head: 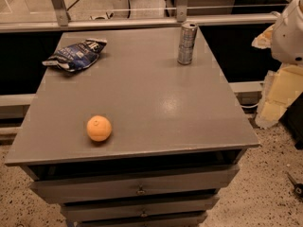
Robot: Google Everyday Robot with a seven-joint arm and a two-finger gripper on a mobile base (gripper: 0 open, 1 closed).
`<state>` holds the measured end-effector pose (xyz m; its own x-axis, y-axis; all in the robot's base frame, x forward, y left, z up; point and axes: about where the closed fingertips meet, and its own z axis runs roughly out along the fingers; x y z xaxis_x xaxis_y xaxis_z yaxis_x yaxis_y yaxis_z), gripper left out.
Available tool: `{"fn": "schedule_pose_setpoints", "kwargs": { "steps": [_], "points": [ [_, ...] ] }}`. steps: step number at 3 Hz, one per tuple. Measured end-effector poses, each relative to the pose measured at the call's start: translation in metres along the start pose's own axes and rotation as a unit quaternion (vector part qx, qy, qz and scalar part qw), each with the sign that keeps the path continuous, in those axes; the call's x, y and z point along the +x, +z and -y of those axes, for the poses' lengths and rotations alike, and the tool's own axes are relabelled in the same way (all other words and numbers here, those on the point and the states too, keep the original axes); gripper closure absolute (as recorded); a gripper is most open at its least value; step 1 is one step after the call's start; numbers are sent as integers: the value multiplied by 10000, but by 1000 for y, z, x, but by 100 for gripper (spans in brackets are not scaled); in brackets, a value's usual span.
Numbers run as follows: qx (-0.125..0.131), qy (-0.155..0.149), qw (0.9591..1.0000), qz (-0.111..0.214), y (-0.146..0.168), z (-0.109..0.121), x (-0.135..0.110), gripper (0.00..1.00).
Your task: Pick redbull can
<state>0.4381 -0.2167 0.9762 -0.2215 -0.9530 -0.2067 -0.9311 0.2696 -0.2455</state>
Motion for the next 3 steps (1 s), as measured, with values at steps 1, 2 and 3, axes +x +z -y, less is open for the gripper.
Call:
{"fn": "schedule_pose_setpoints", "kwargs": {
  "steps": [1,2,3],
  "points": [
    [32,-6,10000,23,1,2,-1,0],
    [223,-44,9996,166,7,13,-10,0],
    [291,-52,9979,577,42,37,-7,0]
  ]
}}
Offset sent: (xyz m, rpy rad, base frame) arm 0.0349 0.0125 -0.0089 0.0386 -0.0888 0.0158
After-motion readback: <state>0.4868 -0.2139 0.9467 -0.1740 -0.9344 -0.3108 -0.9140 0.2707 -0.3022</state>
